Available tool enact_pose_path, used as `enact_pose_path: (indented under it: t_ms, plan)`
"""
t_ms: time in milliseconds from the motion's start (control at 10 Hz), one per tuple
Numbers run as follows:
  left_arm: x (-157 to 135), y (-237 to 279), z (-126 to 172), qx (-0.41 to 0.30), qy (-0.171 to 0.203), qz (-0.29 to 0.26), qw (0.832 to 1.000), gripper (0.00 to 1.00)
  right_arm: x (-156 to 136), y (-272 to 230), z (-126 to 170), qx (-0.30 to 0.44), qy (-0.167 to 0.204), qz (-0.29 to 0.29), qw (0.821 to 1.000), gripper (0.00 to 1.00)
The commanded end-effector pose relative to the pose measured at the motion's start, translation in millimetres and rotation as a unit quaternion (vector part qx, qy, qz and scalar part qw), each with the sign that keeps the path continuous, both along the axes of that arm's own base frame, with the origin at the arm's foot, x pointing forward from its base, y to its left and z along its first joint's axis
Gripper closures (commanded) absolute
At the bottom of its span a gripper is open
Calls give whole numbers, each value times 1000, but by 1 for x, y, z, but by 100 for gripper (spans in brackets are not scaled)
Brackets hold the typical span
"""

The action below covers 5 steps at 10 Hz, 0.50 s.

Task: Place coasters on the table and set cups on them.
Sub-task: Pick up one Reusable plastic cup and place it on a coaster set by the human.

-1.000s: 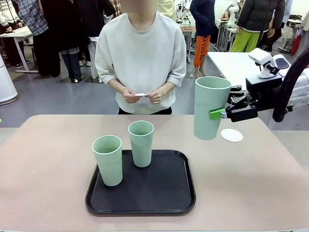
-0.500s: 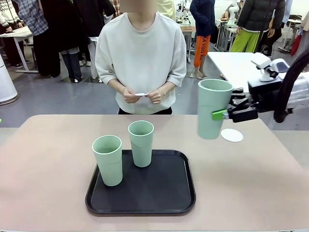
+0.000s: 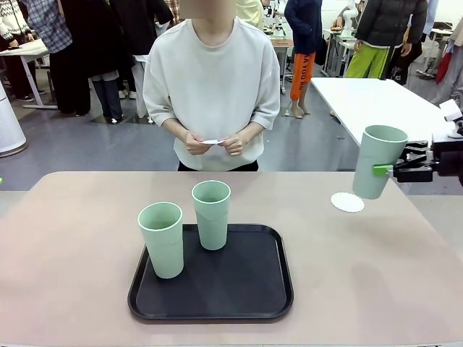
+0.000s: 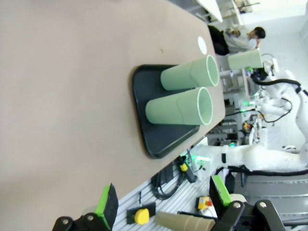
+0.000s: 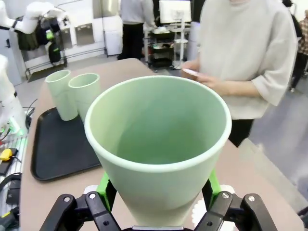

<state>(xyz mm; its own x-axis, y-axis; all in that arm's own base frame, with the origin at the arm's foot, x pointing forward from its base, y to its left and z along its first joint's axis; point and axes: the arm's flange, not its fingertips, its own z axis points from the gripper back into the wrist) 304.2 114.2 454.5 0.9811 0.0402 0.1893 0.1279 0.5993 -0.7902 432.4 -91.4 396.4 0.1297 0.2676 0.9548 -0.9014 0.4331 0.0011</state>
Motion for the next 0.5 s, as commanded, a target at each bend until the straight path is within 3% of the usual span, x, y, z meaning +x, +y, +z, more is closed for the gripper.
enact_pose_path:
  t_ms: [0, 400]
  plan:
    - [-1, 1, 1, -7, -3, 0, 1000, 0, 14, -2, -1, 19, -27, -9, 999, 15]
    - [-1, 1, 1, -7, -3, 0, 1000, 0, 6, -6, -2, 4, -6, -8, 1000, 15]
